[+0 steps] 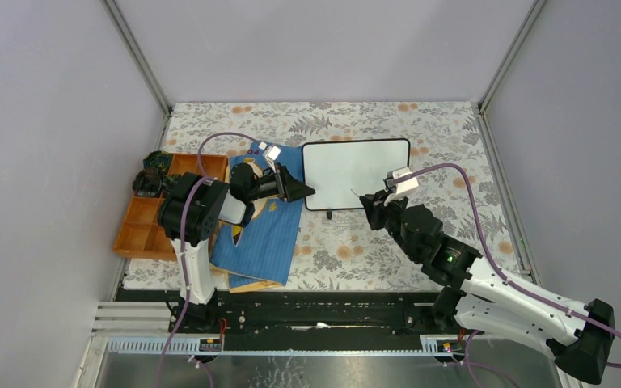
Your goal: Write a sentence on the whiteboard
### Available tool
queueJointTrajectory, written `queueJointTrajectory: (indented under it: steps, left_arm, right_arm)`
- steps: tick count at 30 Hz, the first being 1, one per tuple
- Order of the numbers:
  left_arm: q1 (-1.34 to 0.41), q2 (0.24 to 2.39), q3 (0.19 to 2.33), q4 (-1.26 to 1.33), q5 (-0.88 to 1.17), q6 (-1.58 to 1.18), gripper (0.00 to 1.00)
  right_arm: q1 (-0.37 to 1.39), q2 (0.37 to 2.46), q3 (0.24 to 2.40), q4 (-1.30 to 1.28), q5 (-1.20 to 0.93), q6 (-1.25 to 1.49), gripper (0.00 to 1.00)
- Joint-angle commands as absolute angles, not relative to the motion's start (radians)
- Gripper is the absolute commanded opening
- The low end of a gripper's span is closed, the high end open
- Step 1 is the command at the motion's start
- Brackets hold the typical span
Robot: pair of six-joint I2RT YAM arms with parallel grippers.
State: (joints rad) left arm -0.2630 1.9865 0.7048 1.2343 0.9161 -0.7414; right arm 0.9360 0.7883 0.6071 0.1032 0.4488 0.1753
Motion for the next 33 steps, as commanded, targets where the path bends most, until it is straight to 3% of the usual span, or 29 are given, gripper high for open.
queueJointTrajectory:
  steps: [1,21,33]
  left_arm:
    - [-0.263,1.978,0.703,1.320,0.898,-0.751,0.60]
    - [-0.250,2.056,0.725,1.418,0.893,-0.777,0.45]
    - [-0.250,2.068,0.708,1.454,0.872,-0.760,0.18]
  right_arm:
    - [0.942,0.798,0.624,0.147,0.429,0.155,0.00]
    - [0.941,0.876,0.670,0.190,0.356,0.191,0.00]
    - [0.941,0.954,0.703,0.238,0.366,0.209,0.00]
